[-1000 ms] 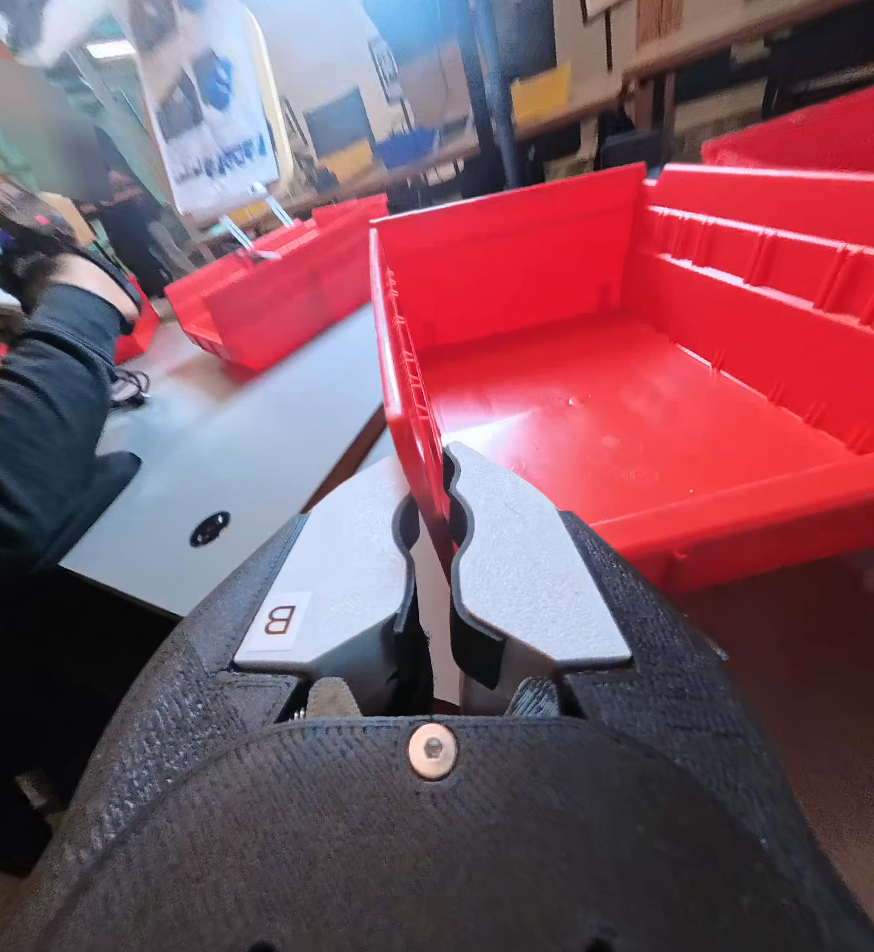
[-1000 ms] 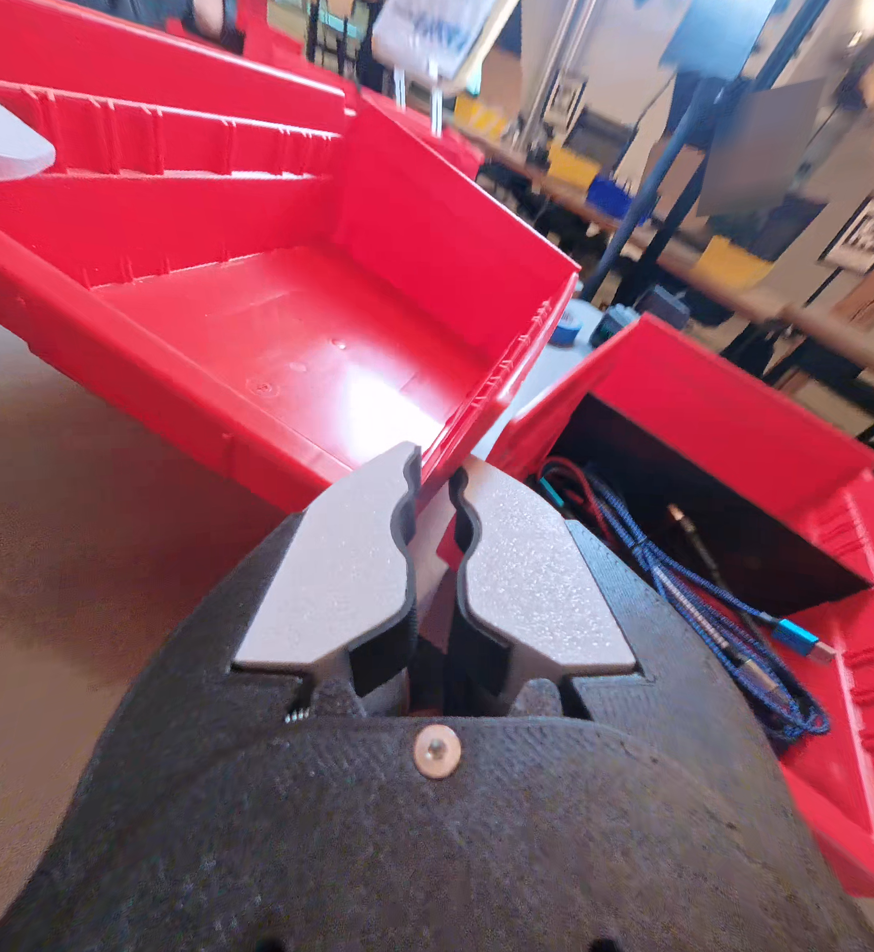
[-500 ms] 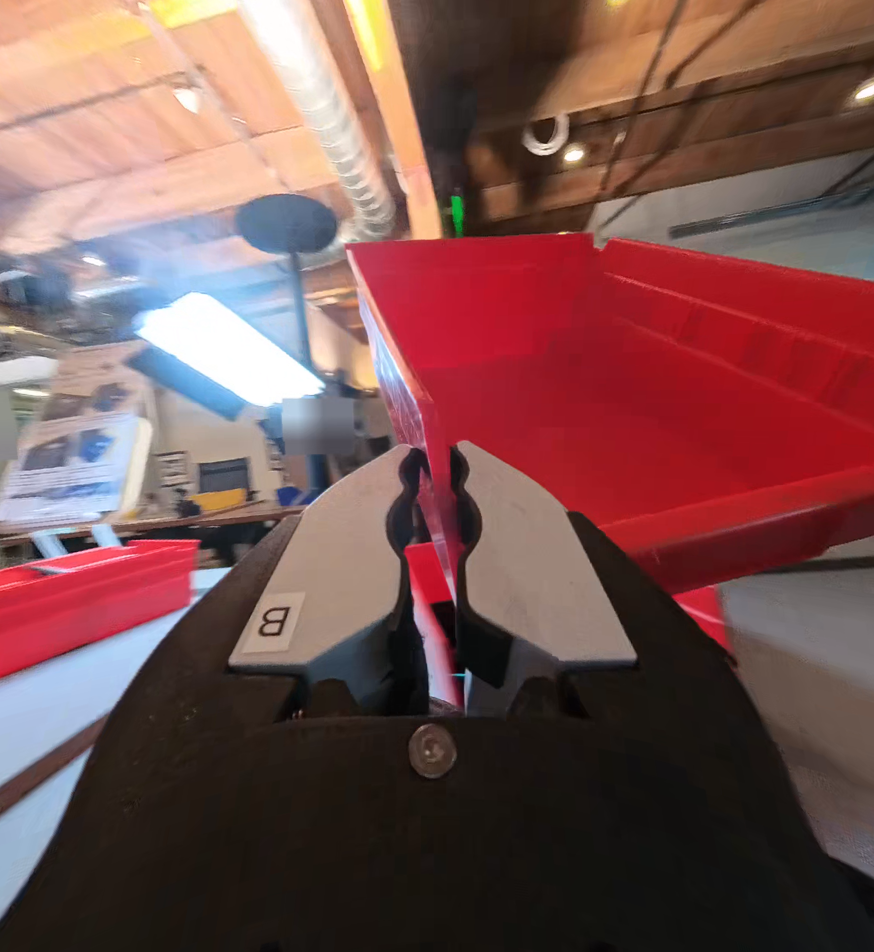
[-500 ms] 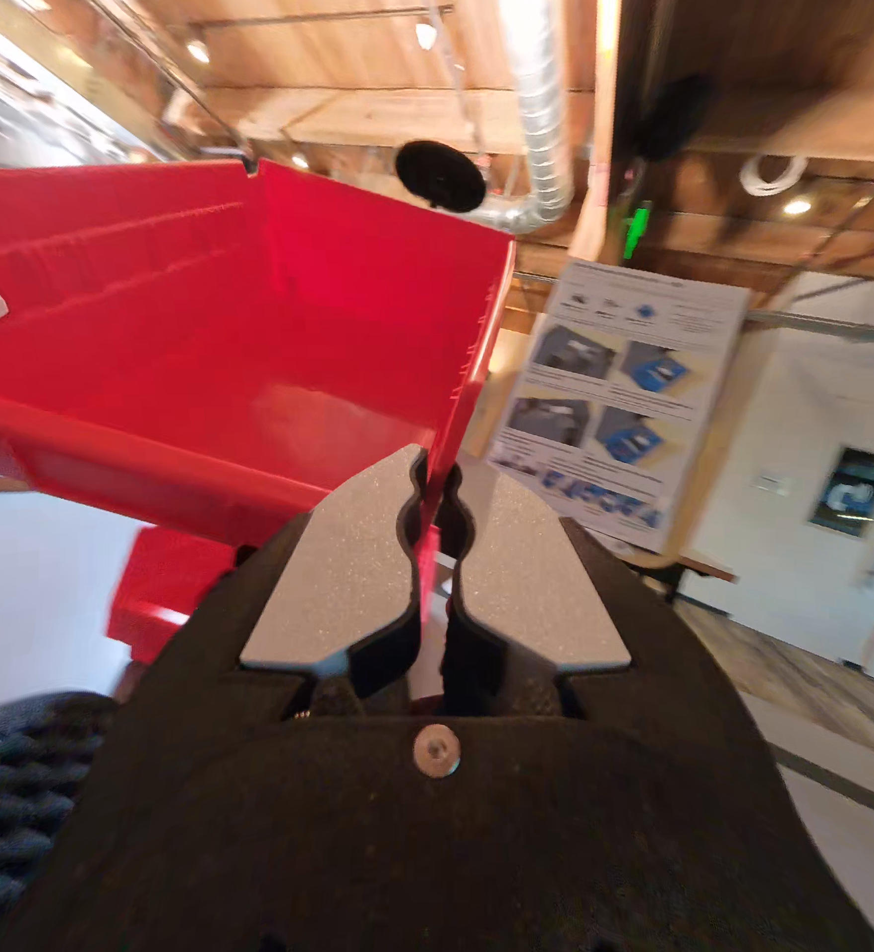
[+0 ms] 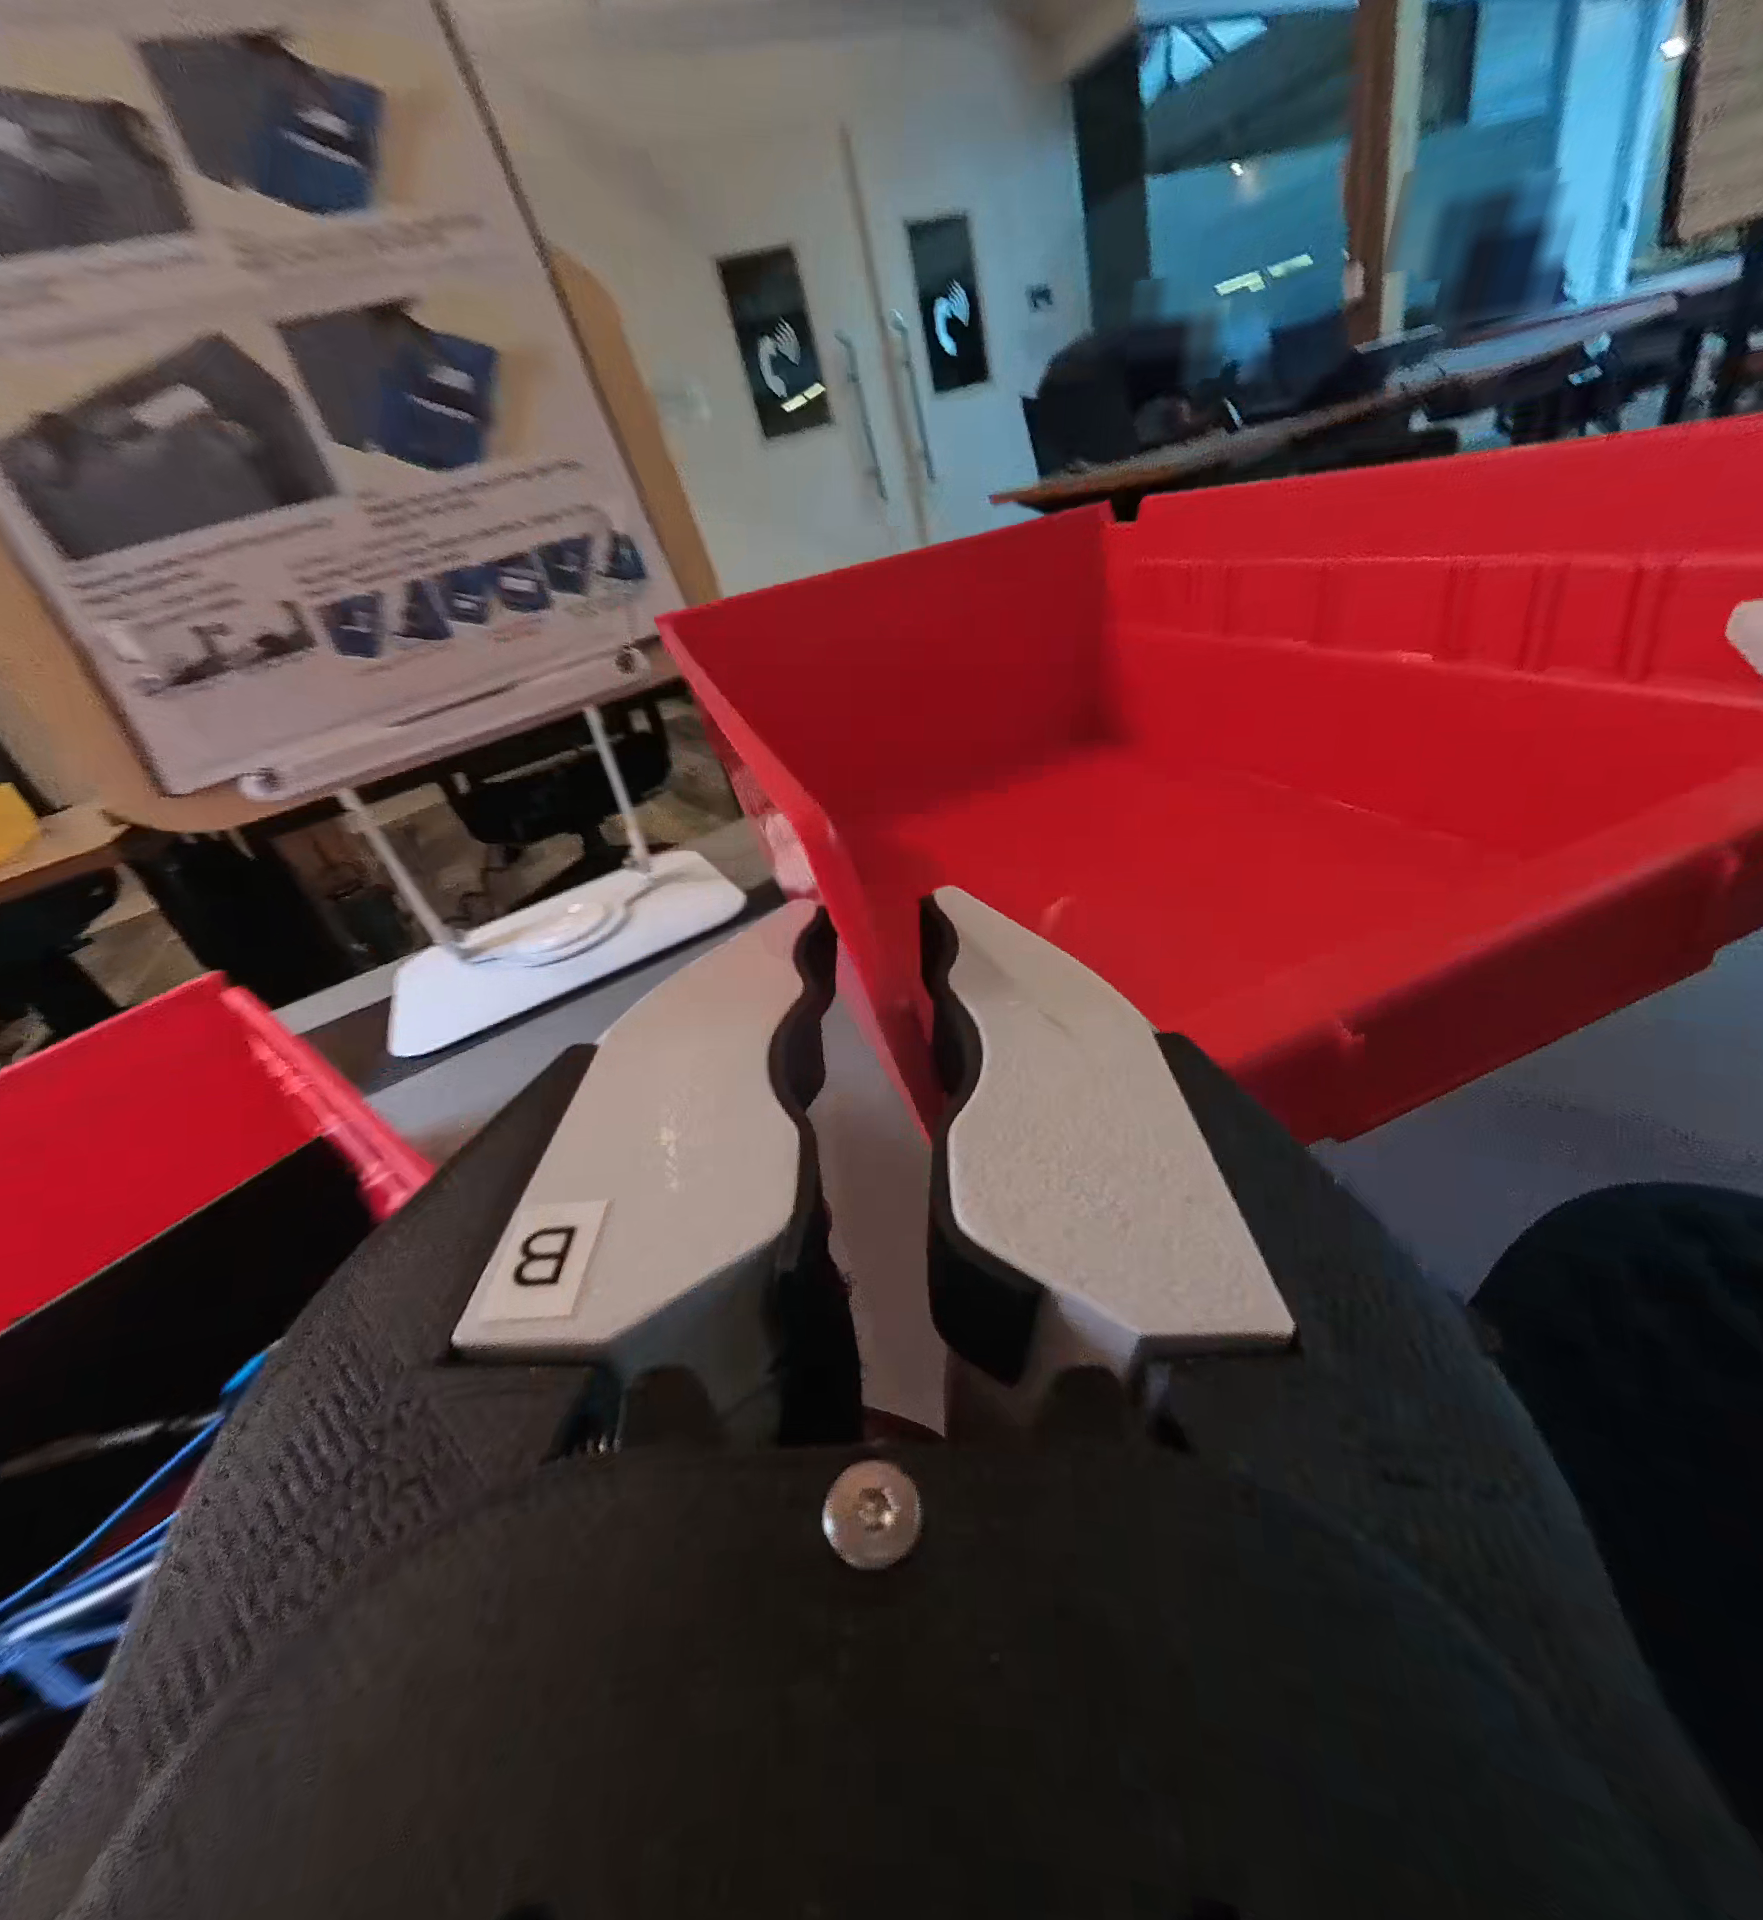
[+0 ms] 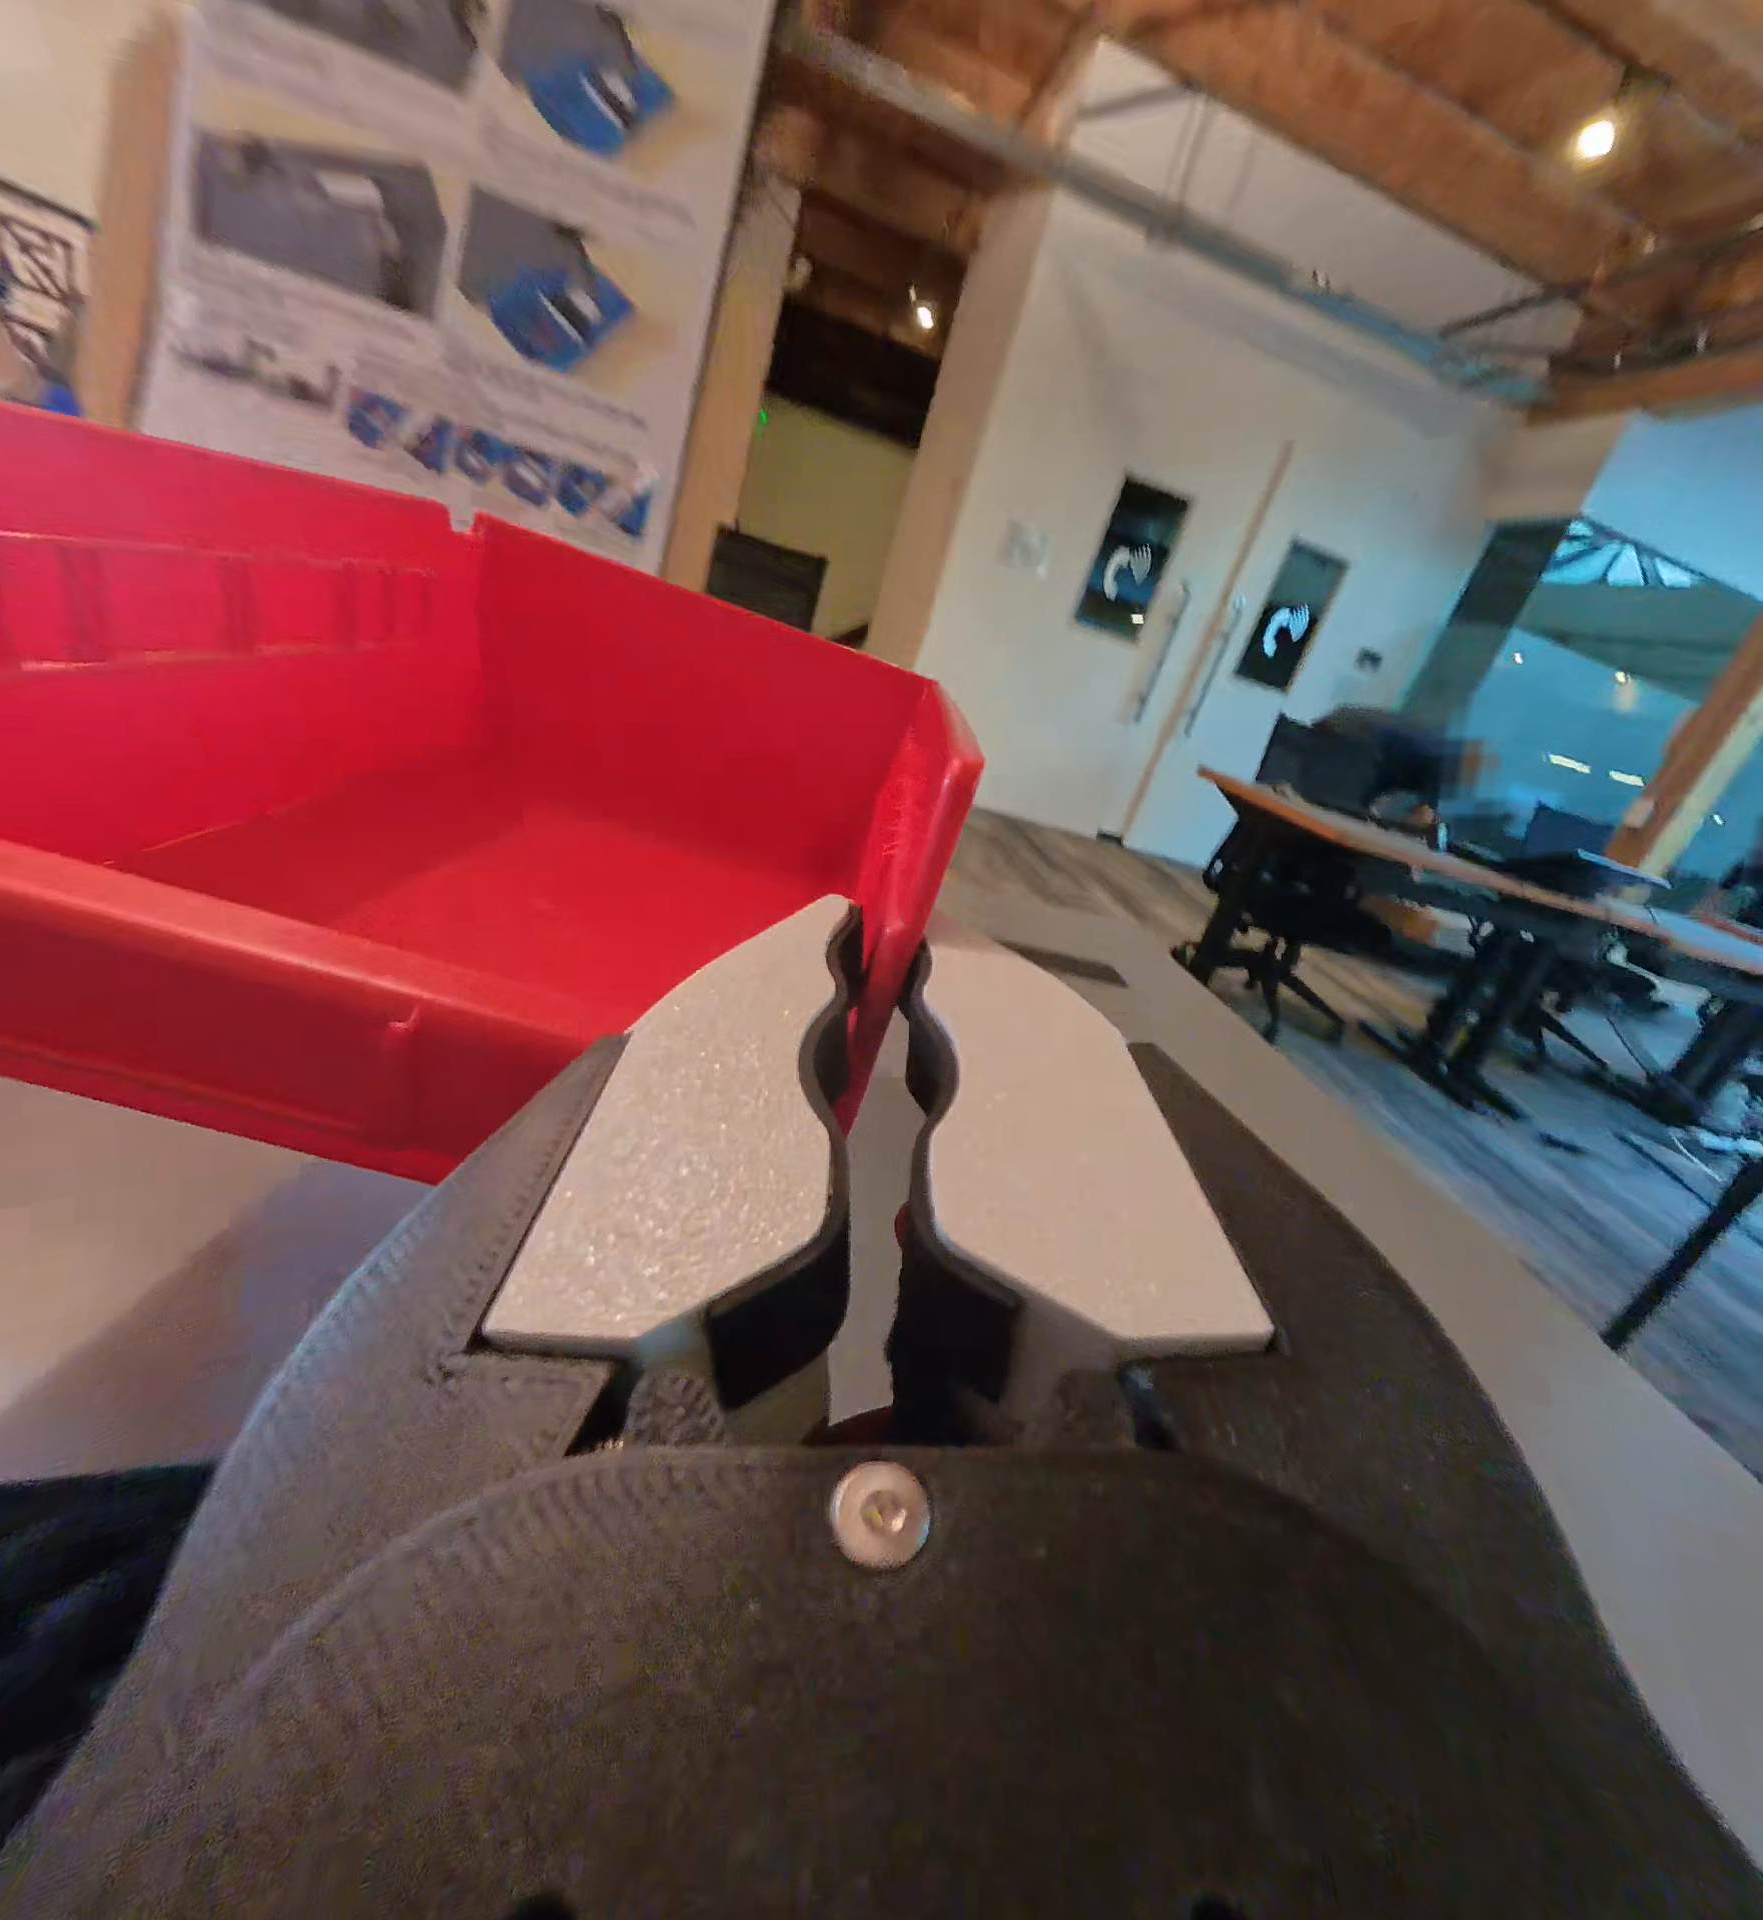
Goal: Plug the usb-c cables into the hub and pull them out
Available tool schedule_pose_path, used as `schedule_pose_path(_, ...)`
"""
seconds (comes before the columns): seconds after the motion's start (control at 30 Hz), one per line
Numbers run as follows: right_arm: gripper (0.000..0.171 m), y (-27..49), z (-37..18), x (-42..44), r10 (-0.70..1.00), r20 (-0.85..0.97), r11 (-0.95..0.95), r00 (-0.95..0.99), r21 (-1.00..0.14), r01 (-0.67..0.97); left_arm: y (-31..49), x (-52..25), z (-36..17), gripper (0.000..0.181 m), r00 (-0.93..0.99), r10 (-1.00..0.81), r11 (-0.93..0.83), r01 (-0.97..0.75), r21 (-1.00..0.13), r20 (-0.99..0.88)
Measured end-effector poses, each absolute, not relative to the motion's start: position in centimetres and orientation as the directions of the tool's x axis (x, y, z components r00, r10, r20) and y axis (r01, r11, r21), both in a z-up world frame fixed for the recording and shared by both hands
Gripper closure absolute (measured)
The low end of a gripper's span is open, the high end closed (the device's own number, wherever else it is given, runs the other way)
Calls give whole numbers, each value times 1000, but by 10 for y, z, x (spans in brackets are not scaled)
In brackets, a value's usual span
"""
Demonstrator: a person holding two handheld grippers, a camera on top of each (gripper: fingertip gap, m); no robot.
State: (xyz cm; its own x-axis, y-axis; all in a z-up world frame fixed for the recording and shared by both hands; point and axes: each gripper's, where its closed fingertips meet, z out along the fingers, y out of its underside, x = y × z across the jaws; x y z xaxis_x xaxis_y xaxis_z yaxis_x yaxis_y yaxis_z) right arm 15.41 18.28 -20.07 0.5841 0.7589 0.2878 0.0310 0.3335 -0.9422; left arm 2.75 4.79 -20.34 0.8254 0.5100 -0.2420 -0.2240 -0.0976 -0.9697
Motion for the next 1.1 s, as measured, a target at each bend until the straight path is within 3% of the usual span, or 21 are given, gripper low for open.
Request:
schedule_pose_path(0.23,166,222,-239,162,727,286,230,624,-958,172,93,27,-241,165,870,438,-170,-170,-971,-229)
schedule_pose_path(0.47,166,229,-253,161,740,261,180,620,-965,191,99,30,-257,160,884,401,-210,-165,-964,-239)
schedule_pose_path(0.53,156,228,-260,158,780,259,158,569,-962,221,100,32,-268,156,907,362,-245,-129,-961,-214)
schedule_pose_path(0.57,142,224,-264,155,817,245,144,522,-963,227,101,35,-271,153,922,332,-254,-115,-960,-199)
schedule_pose_path(0.63,108,218,-258,151,868,186,126,461,-980,157,97,39,-267,132,937,310,-229,-93,-969,-163)
schedule_pose_path(0.67,103,216,-247,153,876,161,133,454,-987,93,92,40,-260,124,935,312,-201,-106,-974,-166)
schedule_pose_path(0.77,96,206,-199,169,869,170,261,464,-955,-139,67,44,-227,106,914,343,-67,-207,-976,-218)
schedule_pose_path(0.83,105,186,-179,174,866,265,374,424,-906,-197,40,43,-210,104,870,394,-49,-301,-952,-295)
schedule_pose_path(0.9,115,159,-190,162,885,385,416,261,-906,-75,12,35,-211,104,815,422,-149,-371,-917,-398)
schedule_pose_path(1.0,89,123,-237,139,888,458,456,-43,-865,210,-25,18,-250,104,793,319,-433,-365,-824,-519)
schedule_pose_path(1.1,82,117,-284,123,786,597,601,-159,-680,419,-58,-12,-288,107,744,236,-648,-358,-672,-625)
